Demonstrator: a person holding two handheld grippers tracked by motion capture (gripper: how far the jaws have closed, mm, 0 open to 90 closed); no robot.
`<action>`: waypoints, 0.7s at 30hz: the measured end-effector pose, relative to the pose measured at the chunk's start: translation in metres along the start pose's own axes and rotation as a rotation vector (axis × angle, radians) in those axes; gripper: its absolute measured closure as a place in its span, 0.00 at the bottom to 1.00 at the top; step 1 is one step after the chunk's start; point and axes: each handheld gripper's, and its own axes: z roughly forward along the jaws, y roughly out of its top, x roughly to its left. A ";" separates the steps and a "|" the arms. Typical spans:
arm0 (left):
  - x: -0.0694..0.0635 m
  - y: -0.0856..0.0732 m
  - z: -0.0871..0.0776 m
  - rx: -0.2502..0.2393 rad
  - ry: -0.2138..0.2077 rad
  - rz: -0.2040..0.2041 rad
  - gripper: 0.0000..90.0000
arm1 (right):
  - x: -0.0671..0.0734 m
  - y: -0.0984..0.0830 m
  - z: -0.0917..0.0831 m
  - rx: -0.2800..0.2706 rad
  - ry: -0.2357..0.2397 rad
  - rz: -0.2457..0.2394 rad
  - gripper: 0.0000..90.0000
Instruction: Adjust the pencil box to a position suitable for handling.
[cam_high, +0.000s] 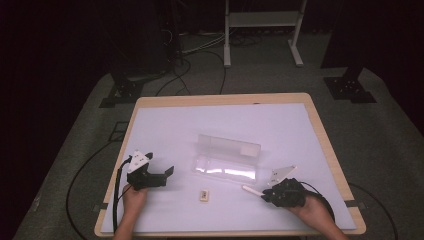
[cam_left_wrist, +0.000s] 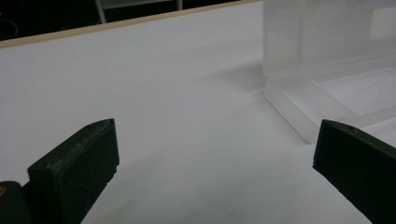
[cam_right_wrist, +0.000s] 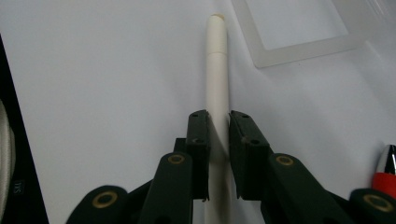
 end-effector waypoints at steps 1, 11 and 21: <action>0.000 0.000 0.000 0.000 0.000 -0.001 0.00 | 0.000 0.000 0.000 0.001 -0.002 -0.001 0.87; 0.000 0.000 0.000 0.000 -0.001 -0.002 0.00 | 0.003 0.005 -0.005 -0.006 0.001 -0.015 0.87; 0.000 0.000 0.000 -0.001 -0.001 -0.001 0.00 | 0.004 0.016 -0.017 -0.033 -0.006 -0.039 0.87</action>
